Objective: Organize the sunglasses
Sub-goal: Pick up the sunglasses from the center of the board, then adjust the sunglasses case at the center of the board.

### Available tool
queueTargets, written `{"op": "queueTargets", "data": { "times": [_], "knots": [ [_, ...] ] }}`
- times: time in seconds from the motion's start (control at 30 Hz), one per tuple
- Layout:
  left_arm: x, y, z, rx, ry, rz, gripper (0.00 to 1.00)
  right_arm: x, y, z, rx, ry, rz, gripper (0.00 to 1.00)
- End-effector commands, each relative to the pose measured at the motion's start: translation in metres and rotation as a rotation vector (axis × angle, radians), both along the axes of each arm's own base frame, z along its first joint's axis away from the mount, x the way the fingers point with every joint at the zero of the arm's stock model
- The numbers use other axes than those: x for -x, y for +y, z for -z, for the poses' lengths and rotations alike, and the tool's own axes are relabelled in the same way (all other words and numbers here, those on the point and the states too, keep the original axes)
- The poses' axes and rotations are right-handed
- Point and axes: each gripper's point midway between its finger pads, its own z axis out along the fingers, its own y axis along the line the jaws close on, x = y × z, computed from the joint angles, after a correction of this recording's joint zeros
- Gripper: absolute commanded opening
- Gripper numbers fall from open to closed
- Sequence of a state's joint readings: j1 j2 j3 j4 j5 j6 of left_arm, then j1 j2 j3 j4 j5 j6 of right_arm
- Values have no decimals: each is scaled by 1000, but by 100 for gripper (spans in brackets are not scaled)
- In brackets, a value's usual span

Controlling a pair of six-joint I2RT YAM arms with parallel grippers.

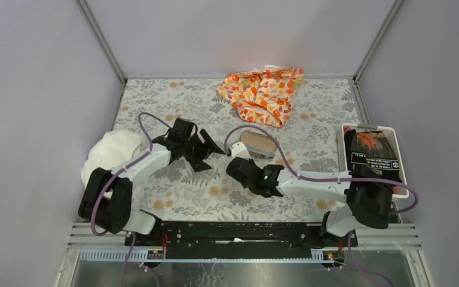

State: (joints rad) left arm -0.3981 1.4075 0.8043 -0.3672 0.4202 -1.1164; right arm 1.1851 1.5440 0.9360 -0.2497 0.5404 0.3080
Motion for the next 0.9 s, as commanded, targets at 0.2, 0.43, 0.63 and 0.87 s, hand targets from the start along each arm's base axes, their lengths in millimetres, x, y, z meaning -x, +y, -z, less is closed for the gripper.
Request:
{"op": "queueTargets", "data": {
  "times": [0.2, 0.43, 0.63, 0.87],
  "knots": [
    [-38, -43, 8, 58, -16, 30, 98, -38, -86, -43, -133, -29, 266, 38],
    [-64, -91, 9, 172, -63, -50, 97, -57, -127, -67, -205, -53, 383, 38],
    [-77, -107, 21, 225, -80, -153, 90, -55, -127, -78, -255, -47, 376, 38],
    [-80, -131, 35, 206, -60, -95, 73, -52, -127, -83, -283, -63, 357, 37]
  ]
}}
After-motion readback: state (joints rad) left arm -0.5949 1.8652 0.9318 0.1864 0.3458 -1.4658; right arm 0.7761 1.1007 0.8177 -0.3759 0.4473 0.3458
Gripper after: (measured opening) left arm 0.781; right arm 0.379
